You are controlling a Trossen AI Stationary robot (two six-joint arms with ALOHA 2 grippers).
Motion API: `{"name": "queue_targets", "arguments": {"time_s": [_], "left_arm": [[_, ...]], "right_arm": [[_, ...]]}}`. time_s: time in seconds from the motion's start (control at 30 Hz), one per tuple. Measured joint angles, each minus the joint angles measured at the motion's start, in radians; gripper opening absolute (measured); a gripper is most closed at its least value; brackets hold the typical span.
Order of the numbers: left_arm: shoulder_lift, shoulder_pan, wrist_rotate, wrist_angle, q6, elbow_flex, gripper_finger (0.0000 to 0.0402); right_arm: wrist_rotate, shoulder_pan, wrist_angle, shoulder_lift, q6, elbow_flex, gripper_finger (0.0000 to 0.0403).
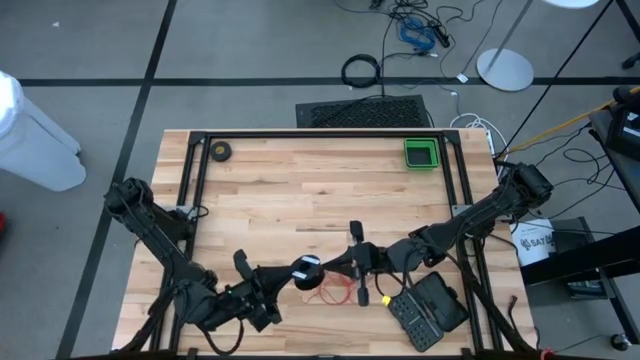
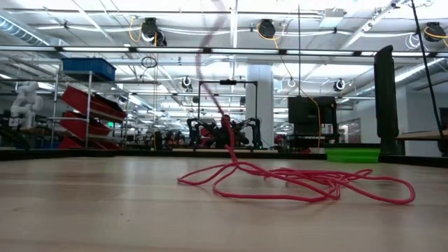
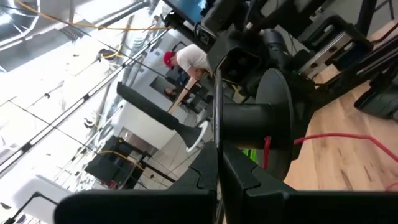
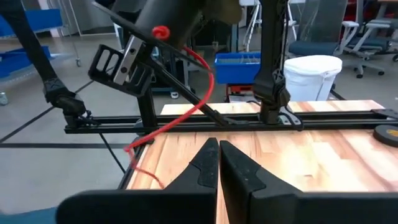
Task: Coil cords
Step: Coil the red wire into the spool
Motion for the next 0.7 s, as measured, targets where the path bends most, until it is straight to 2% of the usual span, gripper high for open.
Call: {"name": "queue_targets", "arguments": {"time_s": [0.13, 0.3, 0.5, 0.7], "left_arm": [[0.0, 0.001, 0.0, 0.0, 0.001, 0.0, 0.0001], [0.0, 0.001, 0.0, 0.0, 0.001, 0.0, 0.0001], [0.0, 0.002, 0.001, 0.0, 0.0, 0.0, 0.0001], [0.0, 0.002, 0.002, 0.0, -0.001, 0.0, 0.0001]], "right_arm": [[-0.04, 0.0, -0.011, 0.003, 0.019, 0.0, 0.0007], [-0.122, 0.0, 0.012, 0.004, 0.022, 0.0, 0.004], [-0.127, -0.003, 0.031, 0.02, 0.046, 0.0, 0.0085], [-0.131, -0.003, 0.141, 0.073, 0.041, 0.0, 0.0114]]}}
